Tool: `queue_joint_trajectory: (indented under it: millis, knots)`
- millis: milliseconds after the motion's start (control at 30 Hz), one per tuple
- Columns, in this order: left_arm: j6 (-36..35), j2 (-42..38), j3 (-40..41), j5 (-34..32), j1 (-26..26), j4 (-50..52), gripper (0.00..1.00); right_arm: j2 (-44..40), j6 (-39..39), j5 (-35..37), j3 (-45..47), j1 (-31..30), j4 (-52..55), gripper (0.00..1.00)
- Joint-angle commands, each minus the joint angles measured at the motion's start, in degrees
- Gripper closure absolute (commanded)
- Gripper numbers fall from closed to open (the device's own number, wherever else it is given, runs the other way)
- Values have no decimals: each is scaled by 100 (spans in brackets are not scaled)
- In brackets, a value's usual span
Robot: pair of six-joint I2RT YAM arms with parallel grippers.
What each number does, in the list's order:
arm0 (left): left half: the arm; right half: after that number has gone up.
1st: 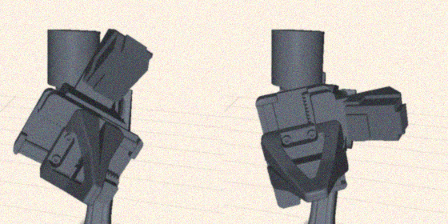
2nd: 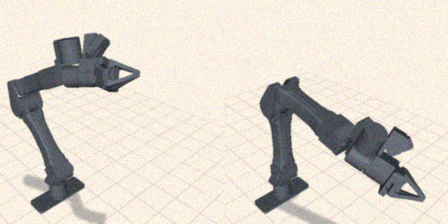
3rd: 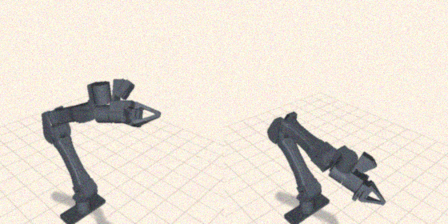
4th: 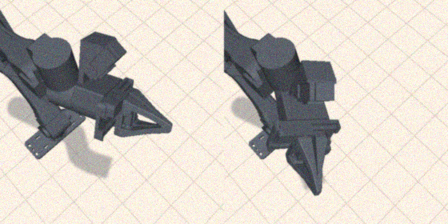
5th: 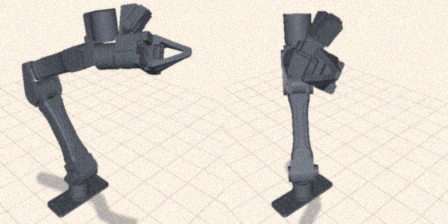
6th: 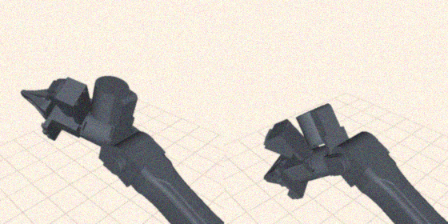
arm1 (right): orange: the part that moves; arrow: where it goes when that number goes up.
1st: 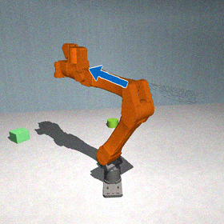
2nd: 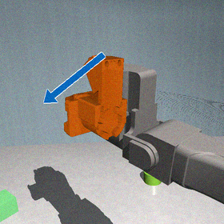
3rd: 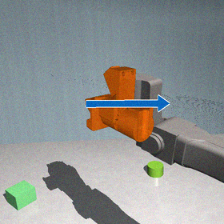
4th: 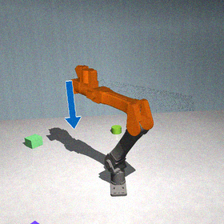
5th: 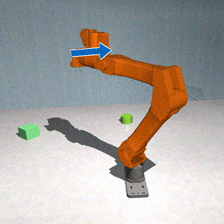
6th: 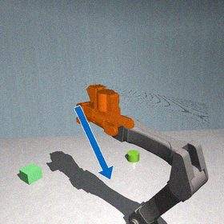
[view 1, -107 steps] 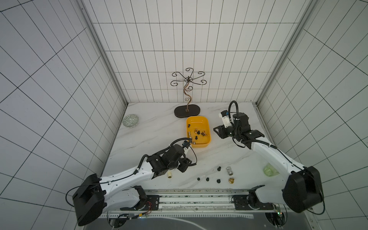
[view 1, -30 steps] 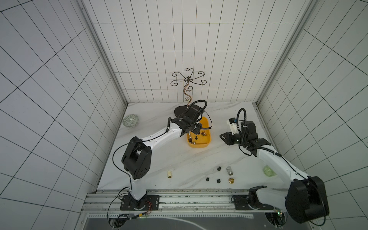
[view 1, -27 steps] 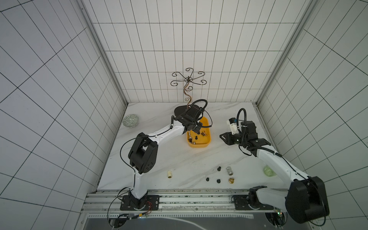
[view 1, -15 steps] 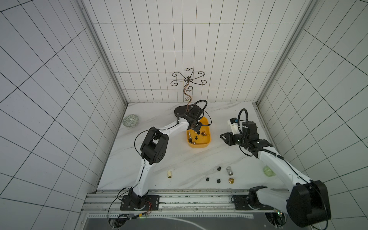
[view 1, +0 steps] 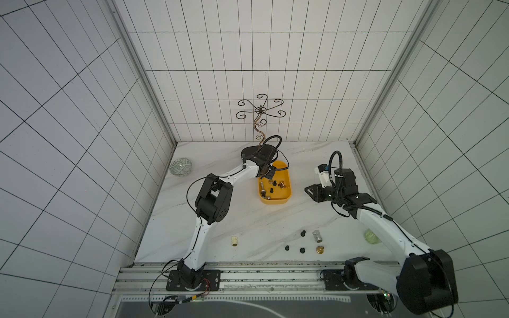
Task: Put the chess pieces into the storage box
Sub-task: Place the chess piece in the storage box, then pick up the chess piece at the center of the board.
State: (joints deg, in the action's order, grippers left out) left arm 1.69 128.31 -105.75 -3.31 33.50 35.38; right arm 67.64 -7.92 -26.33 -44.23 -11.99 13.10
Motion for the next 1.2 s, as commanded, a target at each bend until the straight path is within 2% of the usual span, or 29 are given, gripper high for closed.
queue_joint_trajectory:
  millis: [0, 100, 233, 700, 1033, 1167]
  knots:
    - [61, -559, 17, 234, -43, -271, 59, -101, 18, 39, 171, -25, 230, 68]
    - [147, -961, 323, 326, -78, -468, 59, -93, 36, 329, 109, -390, 388, 68]
    - [393, -1686, 1064, 555, -230, -876, 59, -15, -135, 816, 98, -1234, 583, 68]
    - [1093, -4032, 4110, 684, -609, -1687, 58, 32, -1460, 2304, 546, -3844, 909, 67]
    - [1532, -5161, 5452, 776, -617, -1983, 57, 105, -2648, 3200, 834, -5370, 1597, 65]
    - [1621, -5383, 5758, 823, -616, -2032, 57, 127, -3019, 3376, 904, -5728, 1678, 65]
